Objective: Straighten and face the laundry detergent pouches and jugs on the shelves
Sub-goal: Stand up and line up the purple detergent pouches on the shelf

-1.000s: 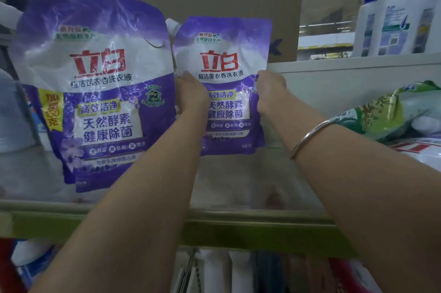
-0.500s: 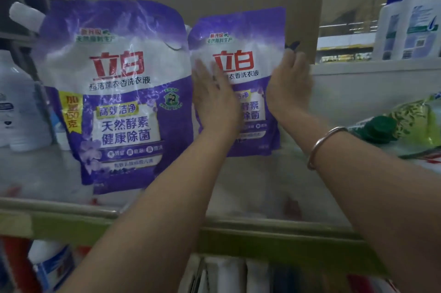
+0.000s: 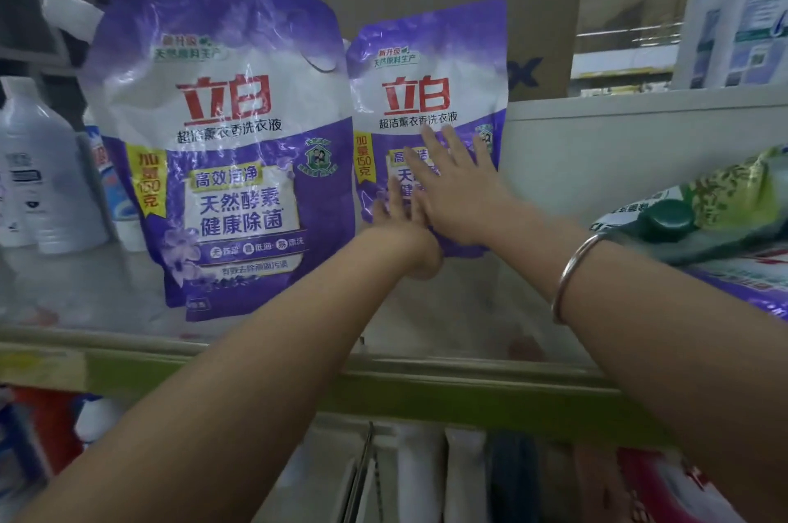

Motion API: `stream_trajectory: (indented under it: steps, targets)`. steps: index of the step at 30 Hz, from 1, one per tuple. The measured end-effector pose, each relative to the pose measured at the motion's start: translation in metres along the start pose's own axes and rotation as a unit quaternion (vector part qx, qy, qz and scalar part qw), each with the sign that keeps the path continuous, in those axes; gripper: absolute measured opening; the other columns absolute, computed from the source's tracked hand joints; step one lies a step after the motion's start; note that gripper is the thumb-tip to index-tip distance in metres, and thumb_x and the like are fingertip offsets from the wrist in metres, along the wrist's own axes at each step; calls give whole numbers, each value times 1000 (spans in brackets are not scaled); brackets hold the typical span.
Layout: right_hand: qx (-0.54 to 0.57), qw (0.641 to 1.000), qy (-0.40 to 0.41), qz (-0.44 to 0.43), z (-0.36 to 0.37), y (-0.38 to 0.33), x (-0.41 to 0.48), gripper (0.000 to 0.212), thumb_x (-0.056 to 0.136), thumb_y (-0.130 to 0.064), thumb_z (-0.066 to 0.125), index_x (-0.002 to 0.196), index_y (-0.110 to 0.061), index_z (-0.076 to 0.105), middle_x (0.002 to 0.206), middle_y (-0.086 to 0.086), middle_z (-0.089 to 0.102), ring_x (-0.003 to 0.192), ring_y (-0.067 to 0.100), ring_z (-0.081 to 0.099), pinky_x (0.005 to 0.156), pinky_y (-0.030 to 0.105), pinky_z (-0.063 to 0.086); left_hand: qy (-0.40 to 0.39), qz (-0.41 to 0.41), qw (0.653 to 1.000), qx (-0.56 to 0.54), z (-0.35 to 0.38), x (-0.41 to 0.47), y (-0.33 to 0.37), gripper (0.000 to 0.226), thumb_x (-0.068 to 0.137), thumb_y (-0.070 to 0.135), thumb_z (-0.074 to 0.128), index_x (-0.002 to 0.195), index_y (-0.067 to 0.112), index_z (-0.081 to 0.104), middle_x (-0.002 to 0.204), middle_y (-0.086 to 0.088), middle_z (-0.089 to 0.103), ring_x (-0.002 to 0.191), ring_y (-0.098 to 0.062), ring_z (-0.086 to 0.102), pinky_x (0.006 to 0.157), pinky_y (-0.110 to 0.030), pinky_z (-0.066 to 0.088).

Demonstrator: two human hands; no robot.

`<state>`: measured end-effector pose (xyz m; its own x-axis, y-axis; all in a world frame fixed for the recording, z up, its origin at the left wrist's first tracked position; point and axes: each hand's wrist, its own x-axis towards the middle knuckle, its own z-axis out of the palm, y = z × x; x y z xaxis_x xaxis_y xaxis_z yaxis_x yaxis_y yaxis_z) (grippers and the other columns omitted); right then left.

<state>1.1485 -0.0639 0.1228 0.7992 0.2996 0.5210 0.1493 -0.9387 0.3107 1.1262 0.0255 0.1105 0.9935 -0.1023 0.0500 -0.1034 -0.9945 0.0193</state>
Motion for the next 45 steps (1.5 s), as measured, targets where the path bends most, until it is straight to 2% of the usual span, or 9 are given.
stream_trajectory:
  steps: [4,7,14,18,21,25,30,39,45]
  targets:
    - [23,999,-23,0,-6,2,2,58,101,-38,23,151,-21,-2,158,8,-14,145,29,-13,115,53,0,-14,11,1000,10,-15,-12,0,80,98,35,41,147,15,-19,153,-12,-28,144,-35,-10,117,-48,7]
    - [34,999,-39,-6,-9,4,-2,61,100,-40,29,151,-22,0,158,8,-13,145,29,-13,116,53,2,2,88,995,40,-33,-43,-9,58,100,28,38,149,10,13,156,-17,13,142,-34,19,111,-38,24]
    - [167,983,-74,2,-37,-17,-8,57,91,-41,47,141,-17,35,151,13,24,139,32,22,109,47,26,217,99,970,-55,-53,-131,-71,47,88,37,58,132,20,54,130,-2,59,118,-21,54,95,-28,40]
    - [475,857,-192,-50,-62,-47,-15,52,81,-26,69,128,-20,47,131,-1,54,120,19,50,104,36,40,307,42,949,-52,-54,-149,-117,42,82,35,66,117,11,65,113,-11,68,105,-28,61,93,-36,43]
    - [522,831,-187,-36,-71,-65,-19,61,73,-34,77,121,-19,42,121,-6,55,113,13,52,94,27,45,304,-50,951,-16,-51,-144,-157,54,73,51,68,105,8,66,103,-13,69,93,-31,62,82,-41,48]
    - [537,833,-135,-5,-69,-72,-24,63,75,-31,77,118,-18,32,87,-15,46,68,0,45,41,2,36,247,-153,957,-15,-43,-134,-185,76,60,66,69,105,6,53,110,-20,62,89,-34,57,75,-39,44]
    - [518,852,-75,16,-72,-80,-28,84,75,-28,77,138,-9,25,138,2,43,125,19,45,82,16,34,237,-110,935,-241,-27,-113,-171,89,61,44,82,127,8,34,127,-13,53,109,-31,53,80,-35,40]
    - [349,929,-103,64,-77,-30,-38,98,69,-48,76,141,-8,22,143,10,40,128,29,43,95,35,41,228,-28,937,-262,-29,-98,-111,110,63,45,80,145,7,17,134,-8,49,120,-27,49,85,-28,37]
    - [321,933,-119,114,-73,12,-56,90,65,-41,82,132,-5,33,131,10,50,111,30,55,79,35,49,203,53,945,-252,-24,-77,-64,106,60,34,86,139,5,21,134,-8,47,124,-25,47,100,-32,38]
